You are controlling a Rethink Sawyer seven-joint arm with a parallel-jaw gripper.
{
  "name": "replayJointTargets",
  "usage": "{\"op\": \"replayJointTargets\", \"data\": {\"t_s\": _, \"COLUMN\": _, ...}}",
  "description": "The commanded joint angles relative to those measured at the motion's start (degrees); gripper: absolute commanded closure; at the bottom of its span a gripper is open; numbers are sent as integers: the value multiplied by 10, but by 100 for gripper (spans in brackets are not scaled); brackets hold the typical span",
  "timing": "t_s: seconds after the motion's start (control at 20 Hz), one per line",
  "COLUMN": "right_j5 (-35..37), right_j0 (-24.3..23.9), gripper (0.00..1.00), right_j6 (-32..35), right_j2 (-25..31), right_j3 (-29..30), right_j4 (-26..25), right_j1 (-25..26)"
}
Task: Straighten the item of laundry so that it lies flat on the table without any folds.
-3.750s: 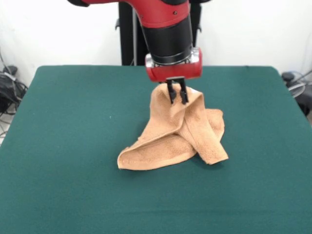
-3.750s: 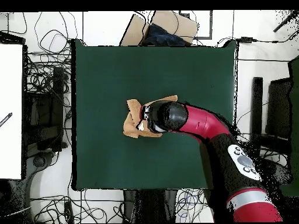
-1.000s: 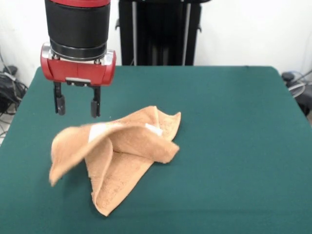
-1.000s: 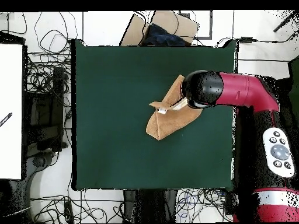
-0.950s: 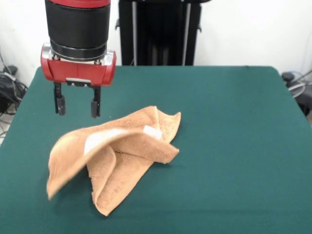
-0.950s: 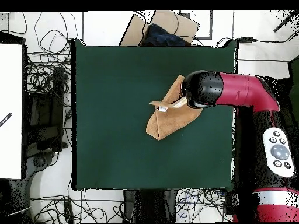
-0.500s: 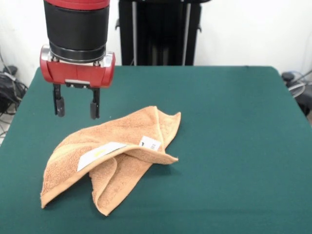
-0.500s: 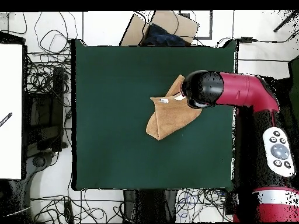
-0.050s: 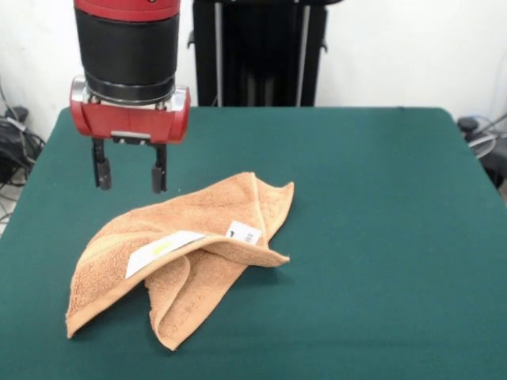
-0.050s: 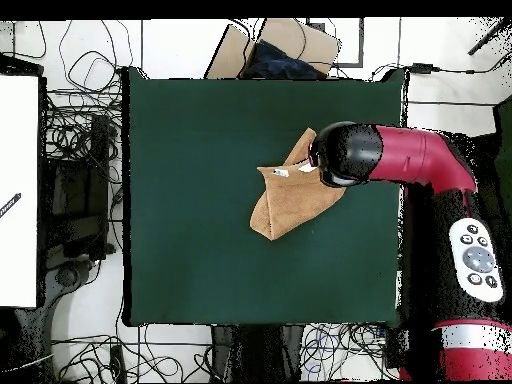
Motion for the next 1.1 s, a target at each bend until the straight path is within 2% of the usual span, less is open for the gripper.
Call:
{"op": "replayJointTargets", "data": {"t_s": 0.05, "right_j5": 18, "right_j0": 26, "gripper": 0, "right_j6": 32, "right_j2": 12, "right_j3": 122, "right_j4": 35, "right_j1": -47}}
{"op": "replayJointTargets", "data": {"t_s": 0.55, "right_j5": 5, "right_j0": 56, "gripper": 0, "right_j6": 67, "right_j2": -3, "right_j3": 149, "right_j4": 57, "right_j1": -58}}
{"op": "replayJointTargets", "data": {"t_s": 1.1, "right_j5": -7, "right_j0": 73, "gripper": 0, "right_j6": 59, "right_j2": 4, "right_j3": 109, "right_j4": 73, "right_j1": 3}}
